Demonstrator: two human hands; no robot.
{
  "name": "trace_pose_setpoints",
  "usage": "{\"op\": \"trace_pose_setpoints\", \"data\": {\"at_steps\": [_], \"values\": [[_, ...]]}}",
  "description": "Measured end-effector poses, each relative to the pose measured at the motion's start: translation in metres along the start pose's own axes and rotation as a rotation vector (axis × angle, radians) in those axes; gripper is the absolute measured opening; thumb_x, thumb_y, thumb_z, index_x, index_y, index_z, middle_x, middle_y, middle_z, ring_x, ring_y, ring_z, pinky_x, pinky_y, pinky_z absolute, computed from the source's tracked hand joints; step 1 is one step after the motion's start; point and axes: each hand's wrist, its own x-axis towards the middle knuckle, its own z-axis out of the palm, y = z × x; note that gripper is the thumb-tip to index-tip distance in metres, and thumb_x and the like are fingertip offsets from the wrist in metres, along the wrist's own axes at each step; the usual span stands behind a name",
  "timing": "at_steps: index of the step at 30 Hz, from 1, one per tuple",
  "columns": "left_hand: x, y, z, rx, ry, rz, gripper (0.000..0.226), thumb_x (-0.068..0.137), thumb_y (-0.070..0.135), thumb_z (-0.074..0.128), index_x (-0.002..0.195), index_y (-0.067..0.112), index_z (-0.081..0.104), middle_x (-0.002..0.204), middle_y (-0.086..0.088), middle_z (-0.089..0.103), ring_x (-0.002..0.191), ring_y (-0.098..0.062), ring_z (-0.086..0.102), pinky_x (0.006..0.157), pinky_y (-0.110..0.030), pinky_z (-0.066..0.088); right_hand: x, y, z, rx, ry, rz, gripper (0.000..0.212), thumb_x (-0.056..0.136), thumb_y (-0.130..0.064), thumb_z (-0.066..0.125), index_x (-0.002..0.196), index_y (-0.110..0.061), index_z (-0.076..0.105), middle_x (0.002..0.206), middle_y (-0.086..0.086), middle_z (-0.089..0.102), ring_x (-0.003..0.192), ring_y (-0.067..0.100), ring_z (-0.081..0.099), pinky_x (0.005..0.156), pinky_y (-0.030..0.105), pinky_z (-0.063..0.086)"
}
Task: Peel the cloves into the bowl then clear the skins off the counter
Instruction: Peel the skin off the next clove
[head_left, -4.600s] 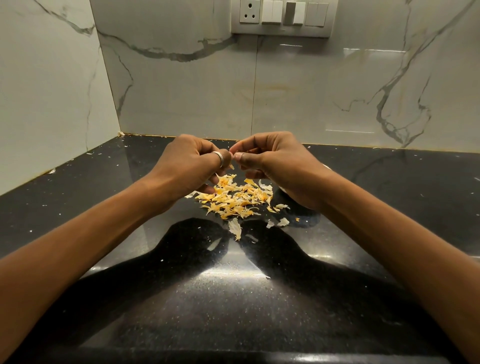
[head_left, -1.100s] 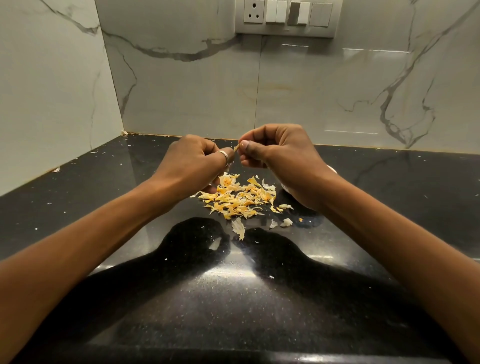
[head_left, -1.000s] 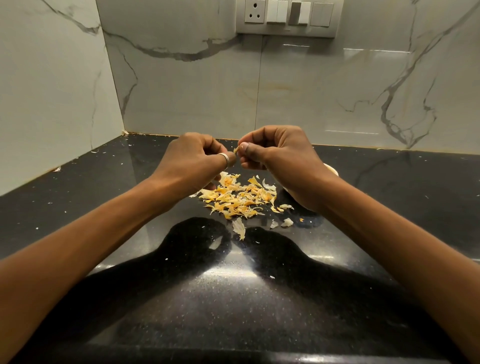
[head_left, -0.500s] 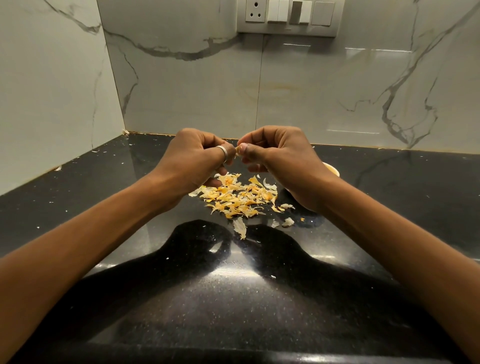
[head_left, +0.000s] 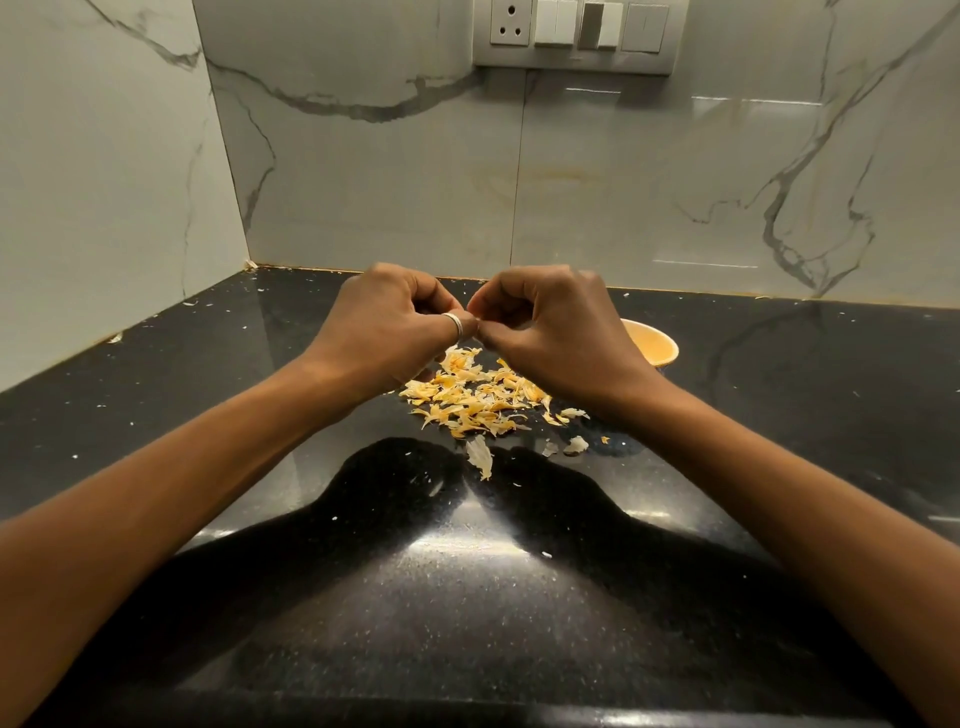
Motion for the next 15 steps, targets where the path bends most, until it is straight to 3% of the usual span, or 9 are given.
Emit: {"op": "trace_pose_setpoints", "data": {"at_steps": [4, 8, 15], "values": [[0.000, 0.000, 0.000, 0.006, -0.025, -0.014, 0.009, 0.092, 0.016, 0.069, 0.083, 0.015, 0.070, 0.076, -0.008, 0.069, 0.065, -0.020, 0.070, 0.053, -0.024, 0.058, -0.001, -0.001, 0.000, -0.066, -0.004, -0.031, 0.012, 0.086, -0.008, 0.075, 0.096, -0.014, 0.079, 0.086, 0.000, 0.076, 0.075, 0.008, 0.069, 0.070, 0.029, 0.060], [0.000, 0.003, 0.000, -0.176, -0.088, -0.132, 0.013, 0.094, 0.012, 0.065, 0.084, 0.010, 0.070, 0.083, -0.012, 0.069, 0.064, -0.012, 0.064, 0.052, -0.023, 0.054, 0.001, -0.002, -0.005, -0.001, -0.029, 0.066, 0.011, 0.087, -0.005, 0.074, 0.094, -0.013, 0.079, 0.078, -0.007, 0.072, 0.068, 0.000, 0.065, 0.065, 0.014, 0.054], [0.001, 0.006, -0.003, -0.391, -0.123, -0.256, 0.016, 0.096, 0.006, 0.057, 0.087, 0.004, 0.070, 0.087, -0.014, 0.065, 0.062, -0.007, 0.059, 0.050, -0.022, 0.054, 0.001, -0.007, -0.013, 0.517, -0.099, 0.414, 0.013, 0.087, 0.006, 0.068, 0.091, -0.005, 0.075, 0.089, 0.014, 0.074, 0.080, 0.023, 0.071, 0.071, 0.024, 0.060]]}}
